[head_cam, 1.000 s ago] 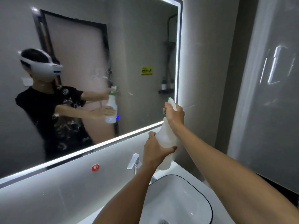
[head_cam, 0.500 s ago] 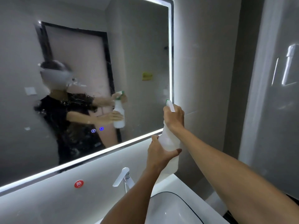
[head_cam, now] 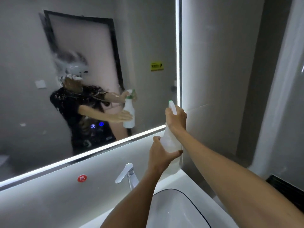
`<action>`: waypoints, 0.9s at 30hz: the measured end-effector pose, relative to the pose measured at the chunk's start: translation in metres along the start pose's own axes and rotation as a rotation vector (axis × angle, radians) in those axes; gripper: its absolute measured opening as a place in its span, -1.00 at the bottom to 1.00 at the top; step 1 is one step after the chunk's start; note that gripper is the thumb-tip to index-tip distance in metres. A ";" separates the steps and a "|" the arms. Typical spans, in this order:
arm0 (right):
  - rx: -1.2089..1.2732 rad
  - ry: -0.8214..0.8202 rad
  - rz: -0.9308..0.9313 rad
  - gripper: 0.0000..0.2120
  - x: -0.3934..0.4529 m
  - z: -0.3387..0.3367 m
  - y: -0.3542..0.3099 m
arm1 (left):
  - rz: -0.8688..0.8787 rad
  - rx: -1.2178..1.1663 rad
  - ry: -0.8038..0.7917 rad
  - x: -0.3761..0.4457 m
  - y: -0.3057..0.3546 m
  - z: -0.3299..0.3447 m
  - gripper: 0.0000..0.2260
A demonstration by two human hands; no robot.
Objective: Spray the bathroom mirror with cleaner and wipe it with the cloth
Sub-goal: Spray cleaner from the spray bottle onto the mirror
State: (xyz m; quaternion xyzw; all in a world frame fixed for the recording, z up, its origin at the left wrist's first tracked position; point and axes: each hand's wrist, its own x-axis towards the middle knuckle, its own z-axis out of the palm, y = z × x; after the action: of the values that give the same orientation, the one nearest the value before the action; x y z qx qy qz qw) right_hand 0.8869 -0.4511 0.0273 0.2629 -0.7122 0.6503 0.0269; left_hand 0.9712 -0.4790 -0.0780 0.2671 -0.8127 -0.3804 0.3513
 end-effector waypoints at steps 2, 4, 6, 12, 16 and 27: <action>0.013 -0.014 0.035 -0.74 -0.009 0.001 0.013 | -0.028 0.025 -0.020 -0.007 -0.011 0.002 -0.27; 0.009 -0.019 0.064 -0.73 -0.017 0.003 0.024 | -0.055 0.032 -0.035 -0.014 -0.021 0.005 -0.27; -0.004 -0.020 0.079 -0.72 -0.023 0.008 0.036 | -0.082 0.027 -0.048 -0.023 -0.030 0.006 -0.28; -0.069 -0.065 0.081 -0.76 -0.042 0.023 0.052 | -0.121 0.057 -0.088 -0.040 -0.050 0.000 -0.28; -0.115 -0.059 0.078 -0.73 -0.049 0.028 0.052 | -0.122 0.066 -0.111 -0.046 -0.056 -0.006 -0.28; -0.125 -0.077 0.039 -0.71 -0.071 0.046 0.031 | -0.137 0.044 -0.058 -0.055 -0.065 -0.036 -0.26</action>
State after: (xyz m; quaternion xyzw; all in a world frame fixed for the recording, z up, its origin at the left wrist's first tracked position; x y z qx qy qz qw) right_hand 0.9495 -0.4698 -0.0346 0.2718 -0.7567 0.5945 0.0033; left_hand 1.0435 -0.4927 -0.1334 0.3188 -0.8104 -0.3932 0.2949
